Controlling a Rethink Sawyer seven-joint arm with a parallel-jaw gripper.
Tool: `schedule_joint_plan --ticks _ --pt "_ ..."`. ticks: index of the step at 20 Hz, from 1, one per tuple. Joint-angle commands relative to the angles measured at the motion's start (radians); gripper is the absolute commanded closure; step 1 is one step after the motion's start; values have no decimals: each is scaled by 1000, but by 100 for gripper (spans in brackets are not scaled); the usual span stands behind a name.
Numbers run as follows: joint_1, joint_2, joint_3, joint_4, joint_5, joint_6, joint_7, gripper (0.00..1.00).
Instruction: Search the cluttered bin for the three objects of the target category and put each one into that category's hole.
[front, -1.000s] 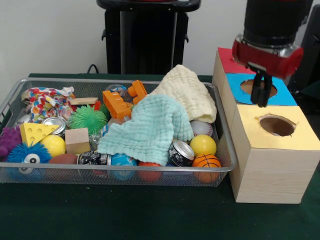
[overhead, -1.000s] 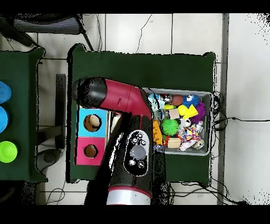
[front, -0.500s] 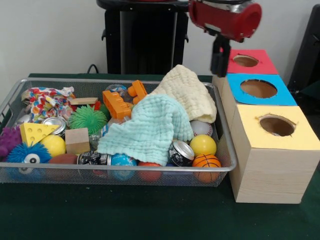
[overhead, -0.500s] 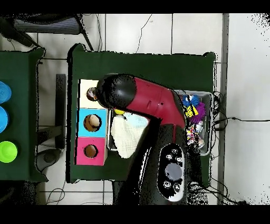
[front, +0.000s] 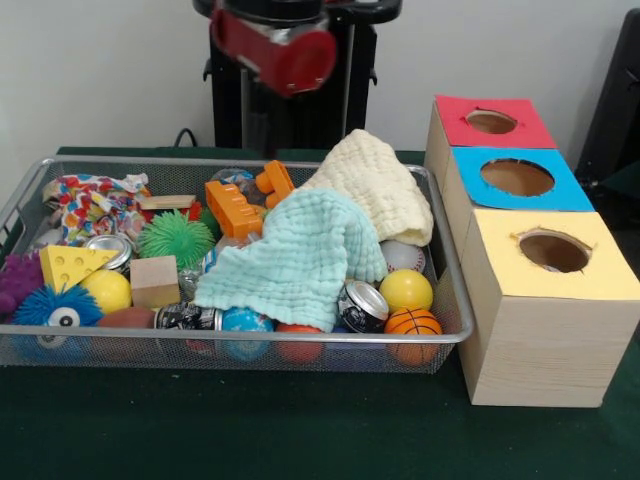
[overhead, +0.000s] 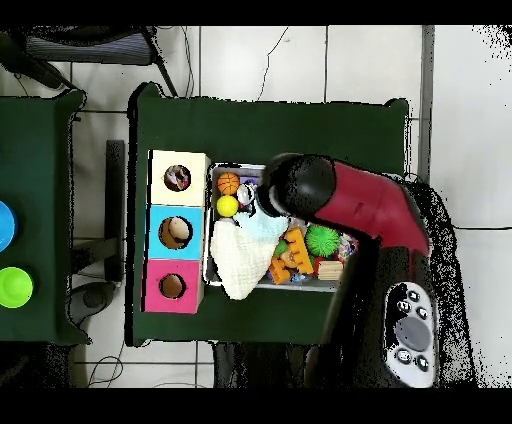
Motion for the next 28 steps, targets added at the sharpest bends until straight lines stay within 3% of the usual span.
schedule_joint_plan --ticks 1,9,21,22,28 --pt "-145 13 145 198 -141 -31 -375 100" --pt "-293 0 214 311 -252 -134 -399 100" --pt "-472 29 331 389 -407 -282 -374 100" --pt "-490 30 350 391 -435 -282 -360 0" --pt "-526 38 374 398 -492 -317 -352 0"
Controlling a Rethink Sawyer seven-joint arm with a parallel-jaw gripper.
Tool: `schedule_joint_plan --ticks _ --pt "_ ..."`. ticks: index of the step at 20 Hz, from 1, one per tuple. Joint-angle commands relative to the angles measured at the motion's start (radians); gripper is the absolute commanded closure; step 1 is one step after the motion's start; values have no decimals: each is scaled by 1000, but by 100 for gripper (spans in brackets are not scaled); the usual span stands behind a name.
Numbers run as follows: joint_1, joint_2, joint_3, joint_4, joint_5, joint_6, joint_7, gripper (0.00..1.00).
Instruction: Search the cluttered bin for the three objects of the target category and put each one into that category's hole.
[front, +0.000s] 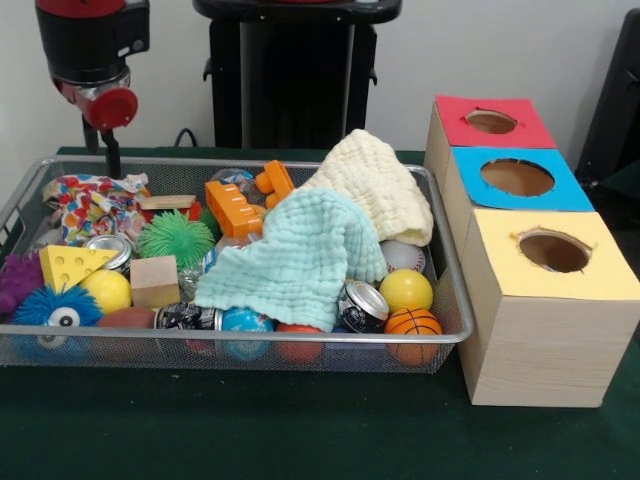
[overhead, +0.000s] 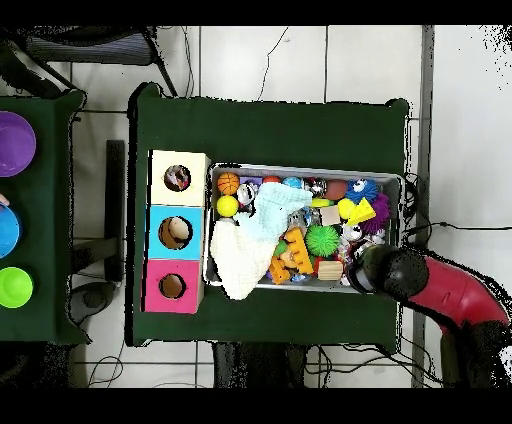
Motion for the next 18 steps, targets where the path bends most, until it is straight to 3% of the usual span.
schedule_joint_plan --ticks 1,10,18 --pt "-39 44 147 87 -121 -52 -238 0" --pt "-95 105 147 63 -211 -86 -182 0" --pt "-147 180 151 1 -296 -111 -193 0"
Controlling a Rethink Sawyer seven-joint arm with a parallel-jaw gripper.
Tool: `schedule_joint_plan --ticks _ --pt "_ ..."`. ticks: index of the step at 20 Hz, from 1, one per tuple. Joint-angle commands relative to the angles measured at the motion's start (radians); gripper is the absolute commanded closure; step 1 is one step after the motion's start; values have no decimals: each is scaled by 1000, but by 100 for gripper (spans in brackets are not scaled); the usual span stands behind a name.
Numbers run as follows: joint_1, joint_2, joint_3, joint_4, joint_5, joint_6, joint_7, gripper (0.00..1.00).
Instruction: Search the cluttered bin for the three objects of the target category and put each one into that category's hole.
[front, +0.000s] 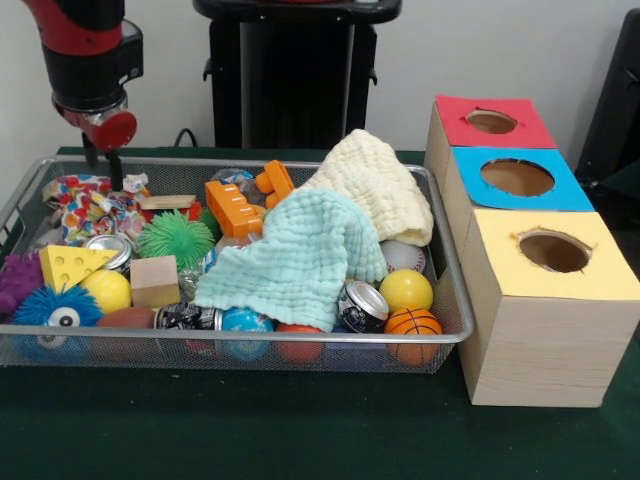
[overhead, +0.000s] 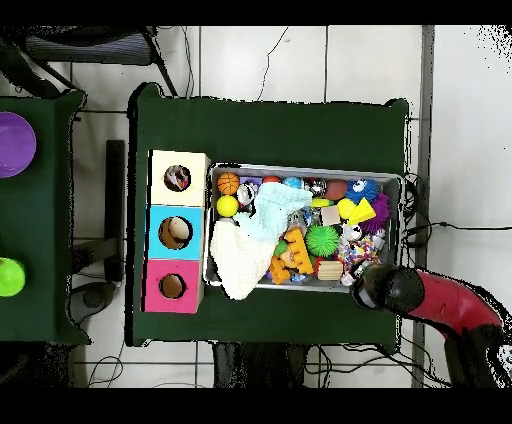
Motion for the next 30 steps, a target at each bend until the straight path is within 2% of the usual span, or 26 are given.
schedule_joint_plan --ticks 1,8,14,15,21,23,25,30 --pt "-44 97 94 -19 -116 -70 -195 0" --pt "-97 107 98 -7 -160 -66 -206 0" --pt "-126 160 97 -11 -215 -122 -188 0" --pt "-127 162 101 -15 -228 -145 -178 100" --pt "-114 154 74 15 -267 -315 -50 100" --pt "-114 152 70 28 -265 -333 -28 100" --pt "-126 134 82 61 -232 -320 -14 100" --pt "-179 -22 169 181 -158 -278 -46 100"
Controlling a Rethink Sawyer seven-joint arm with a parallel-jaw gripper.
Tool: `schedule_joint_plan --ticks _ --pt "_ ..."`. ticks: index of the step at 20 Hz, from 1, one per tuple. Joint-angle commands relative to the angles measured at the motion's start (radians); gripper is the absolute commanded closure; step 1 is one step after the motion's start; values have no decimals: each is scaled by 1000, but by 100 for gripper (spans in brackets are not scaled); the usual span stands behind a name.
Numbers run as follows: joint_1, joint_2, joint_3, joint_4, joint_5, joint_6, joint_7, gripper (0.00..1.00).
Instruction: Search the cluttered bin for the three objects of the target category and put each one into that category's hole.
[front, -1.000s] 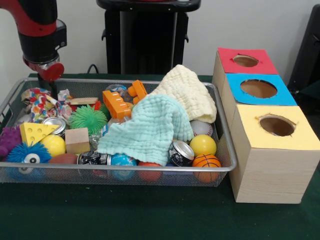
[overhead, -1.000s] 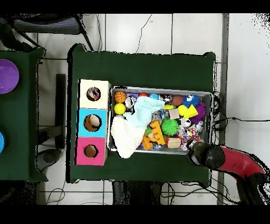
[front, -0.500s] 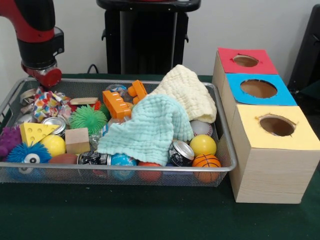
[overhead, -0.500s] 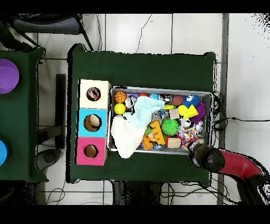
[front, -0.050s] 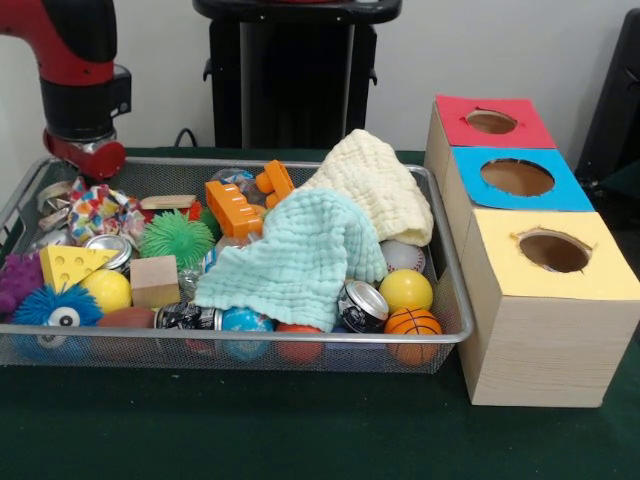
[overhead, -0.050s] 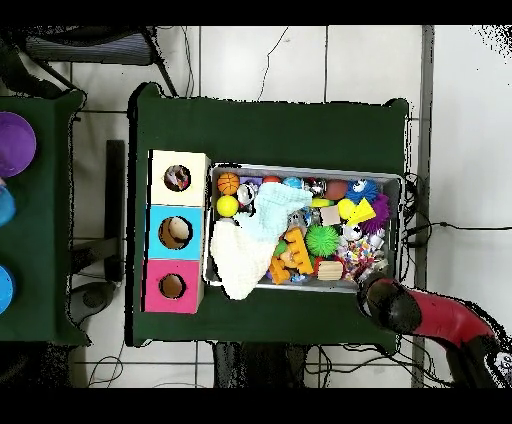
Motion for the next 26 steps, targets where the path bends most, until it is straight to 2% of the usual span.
schedule_joint_plan --ticks 1,5,10,13,16,19,23,26 --pt "-61 -140 134 173 46 14 -54 100" --pt "-83 -261 219 231 132 107 -94 100" --pt "-46 -310 242 240 194 175 -87 100" --pt "-34 -315 254 242 219 174 -70 100" --pt "-26 -324 281 260 240 130 -39 100" --pt "-11 -358 307 271 282 135 -25 100" --pt "32 -411 319 293 338 138 17 100" --pt "93 -445 300 288 377 149 52 100"
